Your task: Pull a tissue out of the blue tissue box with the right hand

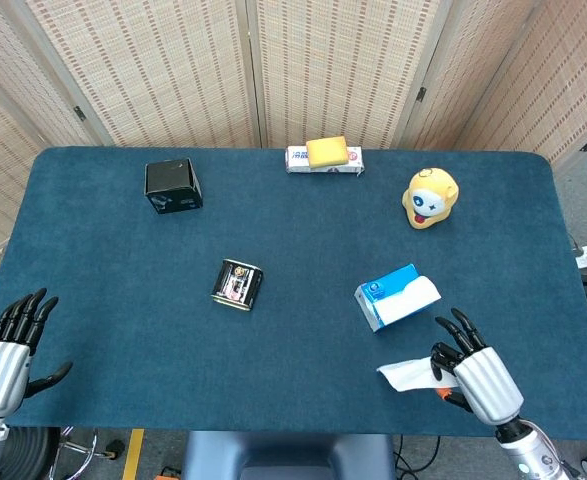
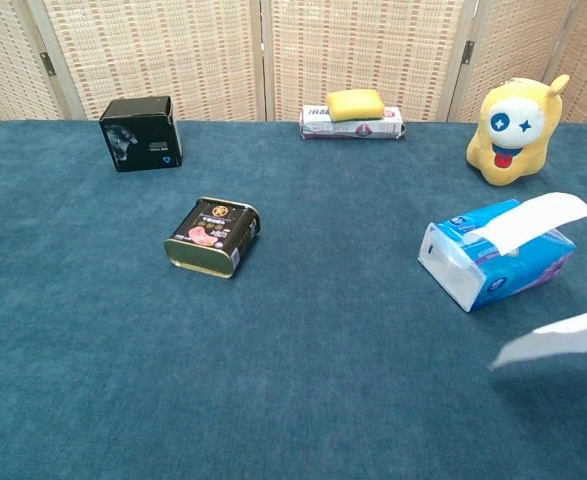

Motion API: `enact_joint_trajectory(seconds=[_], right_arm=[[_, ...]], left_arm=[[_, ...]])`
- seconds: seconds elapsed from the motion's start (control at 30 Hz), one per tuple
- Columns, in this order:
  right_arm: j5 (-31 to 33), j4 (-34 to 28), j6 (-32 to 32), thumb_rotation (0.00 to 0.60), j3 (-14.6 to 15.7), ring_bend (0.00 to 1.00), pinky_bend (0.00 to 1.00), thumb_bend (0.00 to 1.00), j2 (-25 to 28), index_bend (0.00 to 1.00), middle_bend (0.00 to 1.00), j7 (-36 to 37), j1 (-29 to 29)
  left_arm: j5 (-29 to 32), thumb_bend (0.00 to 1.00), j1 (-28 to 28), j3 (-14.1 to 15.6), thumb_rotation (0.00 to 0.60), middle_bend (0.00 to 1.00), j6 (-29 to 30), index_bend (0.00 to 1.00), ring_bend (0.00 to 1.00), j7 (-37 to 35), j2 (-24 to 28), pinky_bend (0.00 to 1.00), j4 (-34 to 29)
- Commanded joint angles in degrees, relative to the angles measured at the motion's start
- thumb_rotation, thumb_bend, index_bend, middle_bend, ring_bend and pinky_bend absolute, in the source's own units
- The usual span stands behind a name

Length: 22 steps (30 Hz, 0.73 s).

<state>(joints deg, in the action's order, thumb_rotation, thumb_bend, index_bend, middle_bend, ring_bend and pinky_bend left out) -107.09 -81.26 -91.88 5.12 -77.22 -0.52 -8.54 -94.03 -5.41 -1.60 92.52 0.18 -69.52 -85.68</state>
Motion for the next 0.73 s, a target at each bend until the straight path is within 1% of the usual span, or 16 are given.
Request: enact_joint_trajectory(seconds=[0.03,0.07,0.13,0.2,0.23,0.3,0.4,0.53,0.73], right_arm=[[0.5,-0.1,0.5,0.600,-0.1,0.07,0.00,0.42,0.0,0.53,0.36,-0.6,-0.1],[0.7,-0.4,0.5,0.600,-0.1,0.04,0.00,0.38,0.3,0.42,0.29,-0.9,0.1],[1.4,-1.1,0.7,0.600,-0.2,0.00,0.00,0.30,1.0,0.15,0.12,-1.5,0.4],[2.5,-2.5,1.3,0.600,-0.1,0.00,0.00,0.25,2.2,0.04,0.04,-2.3,0.7],[2.8,-3.2,1.5,0.600,-0.1,0.00,0.00,0.22,2.8,0.01,0.01,-2.6,0.8],[3.2,-4.3,1.3,0.600,-0.4,0.00,0.00,0.19,3.7,0.00,0.00,-3.1,1.0],[3.9,-5.0,1.1,0.600,-0.6,0.00,0.00,0.18,4.8,0.00,0.00,-3.9,1.5],[5.1,-6.5,1.9,0.600,-0.7,0.00,0.00,0.13,6.0,0.00,0.00,-5.7,1.9],[5.1,-7.7,2.1,0.600,-0.7,0.00,0.00,0.13,6.6,0.00,0.00,-6.4,2.3]], left_arm=[[0.1,0.22,0.0,-0.1,0.600,0.00,0.0,0.00,0.00,-0.1,0.0,0.13,0.0],[0.1,0.22,-0.1,-0.1,0.600,0.00,-0.1,0.00,0.00,-0.2,0.0,0.13,0.1],[0.2,0.22,-0.1,-0.1,0.600,0.00,-0.2,0.00,0.00,-0.2,0.0,0.13,0.1],[0.2,0.22,-0.2,-0.1,0.600,0.00,-0.3,0.00,0.00,-0.2,-0.1,0.13,0.2],[0.2,0.22,-0.2,-0.1,0.600,0.00,-0.3,0.00,0.00,-0.2,-0.1,0.13,0.2],[0.1,0.22,-0.2,-0.1,0.600,0.00,-0.3,0.00,0.00,-0.1,-0.1,0.13,0.2],[0.1,0.22,-0.2,-0.1,0.600,0.00,-0.2,0.00,0.00,-0.1,-0.2,0.13,0.2],[0.1,0.22,-0.1,-0.2,0.600,0.00,-0.1,0.00,0.00,-0.2,-0.2,0.13,0.2],[0.0,0.22,-0.1,-0.2,0.600,0.00,0.0,0.00,0.00,-0.2,-0.2,0.13,0.3]])
